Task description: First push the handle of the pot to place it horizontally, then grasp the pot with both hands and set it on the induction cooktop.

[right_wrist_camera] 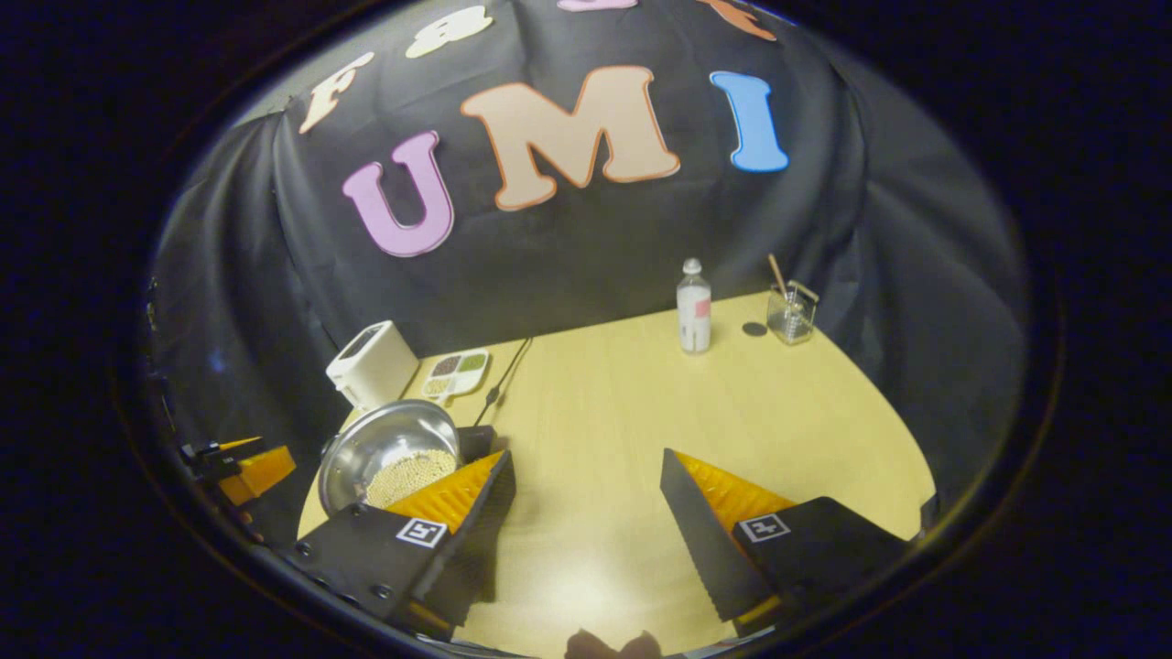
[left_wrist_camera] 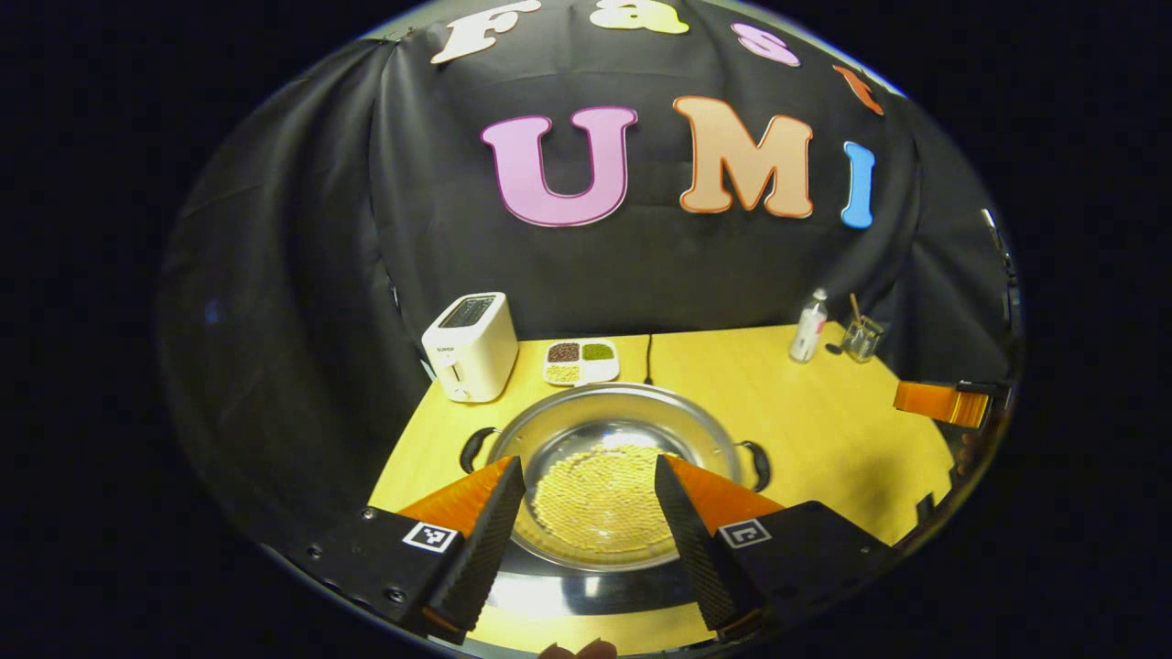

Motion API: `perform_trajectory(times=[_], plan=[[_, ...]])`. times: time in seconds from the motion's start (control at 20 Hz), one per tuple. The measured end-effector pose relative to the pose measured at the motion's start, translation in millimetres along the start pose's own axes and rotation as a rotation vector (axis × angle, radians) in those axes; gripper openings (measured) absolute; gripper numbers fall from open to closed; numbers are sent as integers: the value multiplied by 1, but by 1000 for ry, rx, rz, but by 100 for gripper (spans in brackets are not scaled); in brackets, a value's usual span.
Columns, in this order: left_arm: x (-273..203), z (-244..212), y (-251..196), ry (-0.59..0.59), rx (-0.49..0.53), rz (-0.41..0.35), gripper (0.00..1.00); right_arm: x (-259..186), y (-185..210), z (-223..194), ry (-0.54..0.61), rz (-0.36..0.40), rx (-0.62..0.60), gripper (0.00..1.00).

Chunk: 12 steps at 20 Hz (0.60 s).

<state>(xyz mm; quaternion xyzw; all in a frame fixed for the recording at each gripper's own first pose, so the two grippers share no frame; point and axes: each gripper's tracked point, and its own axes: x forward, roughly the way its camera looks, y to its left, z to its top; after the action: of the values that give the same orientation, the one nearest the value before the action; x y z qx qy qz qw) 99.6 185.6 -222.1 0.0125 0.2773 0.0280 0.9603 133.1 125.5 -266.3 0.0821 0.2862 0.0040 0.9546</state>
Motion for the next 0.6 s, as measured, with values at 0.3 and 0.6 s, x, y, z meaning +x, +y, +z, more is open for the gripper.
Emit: perform_trajectory(times=[0.3,0.6], plan=[[-72,35,-51,-96,-10,-1,87,-71,-12,53,-134,85,-35,93],[-126,119,-76,-300,-8,-17,87,-131,2,110,-284,111,-105,93]])
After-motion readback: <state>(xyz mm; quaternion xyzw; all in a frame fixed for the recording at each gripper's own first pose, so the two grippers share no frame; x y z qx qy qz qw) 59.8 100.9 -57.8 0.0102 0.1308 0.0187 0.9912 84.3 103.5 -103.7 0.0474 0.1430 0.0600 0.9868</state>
